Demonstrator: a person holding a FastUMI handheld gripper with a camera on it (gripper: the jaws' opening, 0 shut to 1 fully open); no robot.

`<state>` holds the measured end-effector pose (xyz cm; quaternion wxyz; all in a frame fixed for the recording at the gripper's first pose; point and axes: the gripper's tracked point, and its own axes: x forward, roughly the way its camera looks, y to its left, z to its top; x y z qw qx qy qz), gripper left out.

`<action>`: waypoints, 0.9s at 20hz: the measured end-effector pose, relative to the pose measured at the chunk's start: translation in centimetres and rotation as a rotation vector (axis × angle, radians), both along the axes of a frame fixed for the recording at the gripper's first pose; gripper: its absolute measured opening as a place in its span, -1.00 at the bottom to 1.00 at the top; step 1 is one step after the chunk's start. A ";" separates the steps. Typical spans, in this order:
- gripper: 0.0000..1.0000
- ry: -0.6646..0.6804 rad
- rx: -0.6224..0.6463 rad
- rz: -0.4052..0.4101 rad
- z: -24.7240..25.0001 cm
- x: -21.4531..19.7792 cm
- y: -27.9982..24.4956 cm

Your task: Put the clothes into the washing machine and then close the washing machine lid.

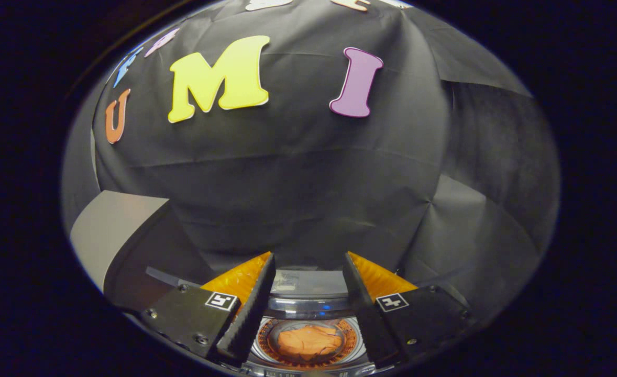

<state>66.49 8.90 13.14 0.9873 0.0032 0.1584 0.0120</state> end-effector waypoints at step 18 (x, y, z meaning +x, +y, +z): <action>0.64 0.063 -0.050 -0.022 -6.2 -5.4 -0.4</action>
